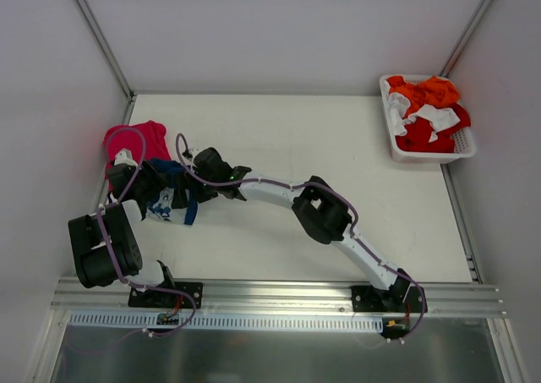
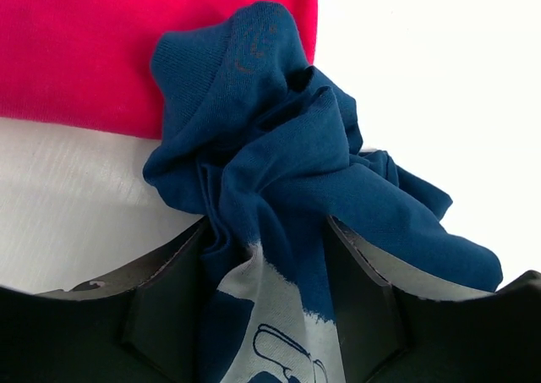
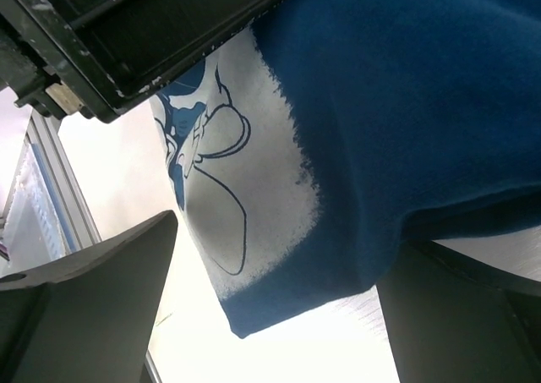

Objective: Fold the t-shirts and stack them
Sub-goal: Put the neatly folded tshirt into the corner of the board with both arms

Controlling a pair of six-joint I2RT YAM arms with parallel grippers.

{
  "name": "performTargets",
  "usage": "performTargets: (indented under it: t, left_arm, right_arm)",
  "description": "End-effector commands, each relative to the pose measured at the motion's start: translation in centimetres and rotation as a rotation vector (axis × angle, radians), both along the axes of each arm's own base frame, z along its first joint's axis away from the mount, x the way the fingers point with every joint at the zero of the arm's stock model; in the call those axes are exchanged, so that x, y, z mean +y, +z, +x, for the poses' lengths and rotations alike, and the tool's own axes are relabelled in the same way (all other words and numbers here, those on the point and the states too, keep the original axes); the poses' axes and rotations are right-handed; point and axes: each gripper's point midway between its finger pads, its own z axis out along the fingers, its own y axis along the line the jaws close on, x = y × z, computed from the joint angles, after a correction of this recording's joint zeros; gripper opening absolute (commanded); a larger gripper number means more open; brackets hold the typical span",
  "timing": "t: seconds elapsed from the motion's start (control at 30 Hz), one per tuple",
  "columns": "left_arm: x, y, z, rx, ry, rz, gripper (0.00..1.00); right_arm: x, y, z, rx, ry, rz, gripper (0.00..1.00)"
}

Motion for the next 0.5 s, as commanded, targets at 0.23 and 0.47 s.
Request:
performTargets:
  t: [0.23, 0.47]
  left_arm:
    - [0.2, 1.0, 0.9, -0.017, -0.031, 0.008, 0.19]
    - [0.7, 1.1, 0.7, -0.003, 0.005, 0.016, 0.0]
  right_arm:
    - [-2.1, -1.4, 1.0, -0.021, -0.092, -0.101, 0.3]
    - [-2.1, -1.8, 1.1, -0.017, -0.096, -0.112, 0.0]
